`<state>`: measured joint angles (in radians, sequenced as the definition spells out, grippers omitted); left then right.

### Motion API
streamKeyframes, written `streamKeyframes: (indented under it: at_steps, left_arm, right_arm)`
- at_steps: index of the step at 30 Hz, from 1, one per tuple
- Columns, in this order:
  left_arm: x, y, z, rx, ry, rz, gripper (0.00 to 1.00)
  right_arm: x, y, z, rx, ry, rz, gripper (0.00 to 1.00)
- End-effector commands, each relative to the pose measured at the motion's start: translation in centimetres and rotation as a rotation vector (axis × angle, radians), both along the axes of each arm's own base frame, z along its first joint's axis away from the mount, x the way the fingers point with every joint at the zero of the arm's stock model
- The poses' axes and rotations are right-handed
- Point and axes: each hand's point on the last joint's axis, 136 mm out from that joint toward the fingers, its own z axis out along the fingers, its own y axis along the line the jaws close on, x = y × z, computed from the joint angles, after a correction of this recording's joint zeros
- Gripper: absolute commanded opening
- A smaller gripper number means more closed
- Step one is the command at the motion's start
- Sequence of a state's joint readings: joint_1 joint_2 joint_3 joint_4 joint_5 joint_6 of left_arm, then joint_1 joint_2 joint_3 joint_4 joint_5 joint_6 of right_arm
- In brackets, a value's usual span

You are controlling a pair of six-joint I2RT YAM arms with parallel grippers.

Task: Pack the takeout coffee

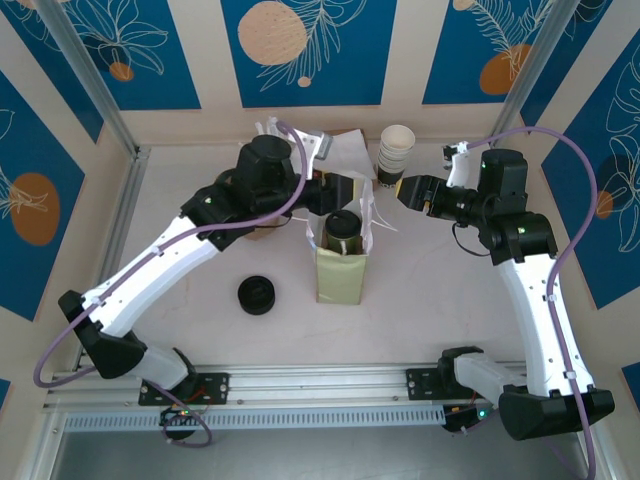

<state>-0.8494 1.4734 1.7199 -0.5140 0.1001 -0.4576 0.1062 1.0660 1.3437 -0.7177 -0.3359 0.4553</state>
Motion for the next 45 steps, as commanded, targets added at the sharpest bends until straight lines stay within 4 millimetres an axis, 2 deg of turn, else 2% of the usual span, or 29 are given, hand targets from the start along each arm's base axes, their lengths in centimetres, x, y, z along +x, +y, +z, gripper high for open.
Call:
streamKeyframes:
  at_steps: [1, 8, 13, 20, 31, 39, 45]
  left_arm:
    - [0.3, 3.2, 0.1, 0.140, -0.046, 0.112, 0.54]
    - [1.2, 6.1, -2.6, 0.328, -0.018, 0.218, 0.55]
    - [1.3, 6.7, -4.8, 0.394, 0.062, 0.259, 0.55]
    - [1.7, 6.5, -8.1, 0.466, 0.171, 0.292, 0.55]
    - [3.7, 6.0, -11.1, 0.527, 0.227, 0.379, 0.49]
    - [4.9, 6.0, -12.5, 0.571, 0.217, 0.424, 0.35]
    - [5.3, 5.9, -12.8, 0.568, 0.216, 0.430, 0.28]
  right_arm:
    - [0.5, -0.1, 0.5, 0.009, -0.006, -0.015, 0.59]
    - [1.1, -0.4, 0.6, 0.018, 0.024, -0.050, 0.58]
    - [1.4, -0.4, -0.1, 0.021, 0.070, -0.068, 0.57]
    - [1.7, -0.5, -0.6, 0.030, 0.114, -0.084, 0.57]
    - [1.5, -0.4, -1.1, 0.021, 0.123, -0.087, 0.55]
    - [1.6, -0.1, -1.4, 0.024, 0.116, -0.071, 0.55]
    - [1.7, 0.0, -1.5, 0.024, 0.114, -0.066, 0.55]
